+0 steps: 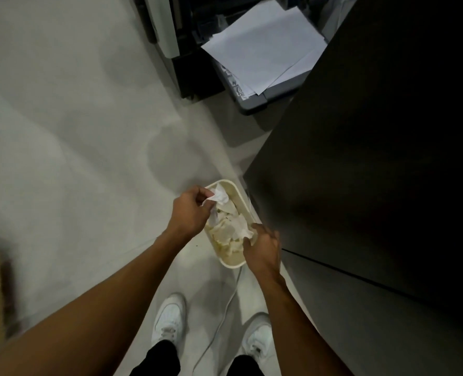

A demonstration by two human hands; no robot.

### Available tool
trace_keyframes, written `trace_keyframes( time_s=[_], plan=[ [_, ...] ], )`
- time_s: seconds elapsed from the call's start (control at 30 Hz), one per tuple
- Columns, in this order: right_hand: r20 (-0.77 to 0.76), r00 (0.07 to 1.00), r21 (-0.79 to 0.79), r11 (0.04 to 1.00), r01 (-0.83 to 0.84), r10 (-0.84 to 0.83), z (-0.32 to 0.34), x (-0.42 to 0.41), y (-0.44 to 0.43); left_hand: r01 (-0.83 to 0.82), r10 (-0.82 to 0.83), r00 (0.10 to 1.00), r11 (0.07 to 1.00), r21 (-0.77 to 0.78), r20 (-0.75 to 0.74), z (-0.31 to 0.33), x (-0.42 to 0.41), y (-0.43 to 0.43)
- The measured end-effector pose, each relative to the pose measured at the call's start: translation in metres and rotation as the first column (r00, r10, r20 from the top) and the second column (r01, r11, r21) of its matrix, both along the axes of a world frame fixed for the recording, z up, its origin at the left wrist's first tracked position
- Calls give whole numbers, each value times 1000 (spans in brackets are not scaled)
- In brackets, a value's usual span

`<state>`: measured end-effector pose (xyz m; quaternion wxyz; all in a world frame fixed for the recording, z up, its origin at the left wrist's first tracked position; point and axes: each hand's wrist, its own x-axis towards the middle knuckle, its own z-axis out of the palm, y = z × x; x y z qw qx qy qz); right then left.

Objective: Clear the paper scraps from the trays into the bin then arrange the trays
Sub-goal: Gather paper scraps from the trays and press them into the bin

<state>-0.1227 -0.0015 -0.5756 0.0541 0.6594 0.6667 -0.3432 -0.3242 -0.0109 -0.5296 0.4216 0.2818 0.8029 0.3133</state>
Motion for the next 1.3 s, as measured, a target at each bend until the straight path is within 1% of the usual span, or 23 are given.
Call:
trace_keyframes(
  time_s=[0.07, 0.17, 0.23, 0.27, 0.3, 0.33, 0.37, 0.4, 0.47, 0.57, 0.77, 0.83, 0.97, 1.1, 1.2, 1.3],
  plan=[
    [20, 999, -25, 999, -32, 33, -7, 11, -3, 9, -9, 1000, 1000, -11, 16, -9, 8, 4],
    [41, 992, -156, 982, -109, 117, -10, 23, -8, 47, -47, 999, 999, -9, 5, -21, 26, 11],
    [33, 988, -186, 972, -144, 153, -12, 29, -8, 125, -124, 992, 991, -42, 14, -28, 38, 13],
    [23, 988, -187, 971, -148, 155, -13, 31, -8, 197, -197, 980, 977, -82, 12, -35, 43, 12],
    [18, 988, -192, 970, -147, 153, -15, 32, -7, 293, -295, 955, 944, -150, 6, -42, 45, 10],
    [20, 990, -198, 971, -136, 143, -14, 32, -7, 385, -395, 919, 893, -233, 5, -47, 46, 6],
    [19, 993, -197, 974, -113, 119, -13, 32, -6, 445, -466, 885, 842, -307, 4, -50, 45, 2],
    [14, 996, -191, 978, -88, 92, -11, 31, -5, 470, -500, 866, 810, -350, 8, -50, 45, -1],
    [3, 998, -174, 983, -54, 56, -3, 28, -3, 477, -515, 857, 797, -370, -4, -45, 41, -9],
    [-30, 999, -153, 988, -22, 18, 19, 23, -4, 467, -513, 857, 815, -343, -51, -21, 34, -17],
    [-47, 999, -155, 988, 14, -21, 83, 13, -9, 439, -475, 878, 849, -293, -62, 67, 21, -30],
    [-66, 997, -146, 989, 24, -34, 130, 5, -11, 448, -482, 873, 854, -265, -76, 106, 20, -32],
    [-156, 979, -145, 984, 106, -129, 231, -6, -14, 442, -466, 879, 874, -200, -94, 186, 20, -33],
    [-205, 962, -124, 979, 159, -182, 307, -7, -22, 485, -498, 860, 865, -129, -111, 264, 20, -37],
    [-243, 944, -90, 974, 207, -223, 363, -4, -29, 472, -479, 874, 877, -93, -80, 323, 25, -41],
    [-286, 921, -37, 963, 265, -265, 415, 4, -41, 465, -469, 879, 883, -58, -86, 375, 34, -45]
  ],
)
